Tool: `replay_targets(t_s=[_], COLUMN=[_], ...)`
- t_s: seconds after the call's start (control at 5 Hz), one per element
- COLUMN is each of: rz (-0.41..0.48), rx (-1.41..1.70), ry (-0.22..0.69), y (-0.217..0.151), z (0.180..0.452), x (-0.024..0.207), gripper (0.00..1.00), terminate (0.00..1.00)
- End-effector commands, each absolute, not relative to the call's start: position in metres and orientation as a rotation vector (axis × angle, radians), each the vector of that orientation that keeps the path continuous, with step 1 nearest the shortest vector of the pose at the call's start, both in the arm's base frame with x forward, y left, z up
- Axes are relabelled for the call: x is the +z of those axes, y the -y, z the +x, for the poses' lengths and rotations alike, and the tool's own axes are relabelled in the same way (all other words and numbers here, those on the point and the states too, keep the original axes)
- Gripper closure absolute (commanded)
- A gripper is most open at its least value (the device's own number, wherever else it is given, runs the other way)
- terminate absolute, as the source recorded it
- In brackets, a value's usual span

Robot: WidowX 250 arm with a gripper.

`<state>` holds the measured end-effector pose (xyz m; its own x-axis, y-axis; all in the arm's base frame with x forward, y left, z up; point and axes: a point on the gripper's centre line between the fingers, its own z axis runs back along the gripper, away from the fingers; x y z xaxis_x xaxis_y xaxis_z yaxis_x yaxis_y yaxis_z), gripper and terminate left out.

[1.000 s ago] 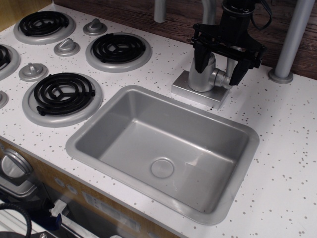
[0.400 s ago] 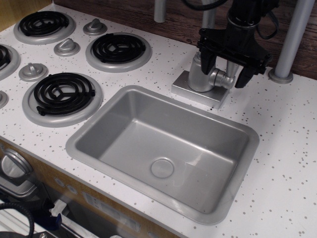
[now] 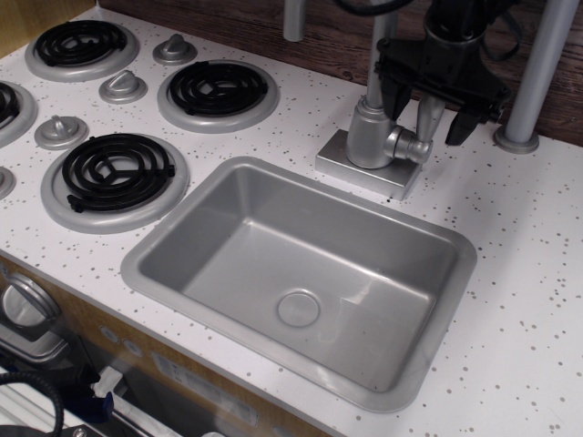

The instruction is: Lever vertical to front

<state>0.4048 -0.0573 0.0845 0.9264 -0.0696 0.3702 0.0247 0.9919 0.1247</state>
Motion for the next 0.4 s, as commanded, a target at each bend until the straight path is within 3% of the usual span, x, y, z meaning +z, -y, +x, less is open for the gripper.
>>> replay_targets(t_s=[0.0, 0.2], rz=[0.1, 0.098], rx=[-0.057, -0.054], ry=[0.476, 0.479], y=[0.0531, 0.0528], z=[0.4259, 0.4315], x=[0.1118, 0.1119], gripper=[0.0, 0.0], terminate=[0.0, 0.0])
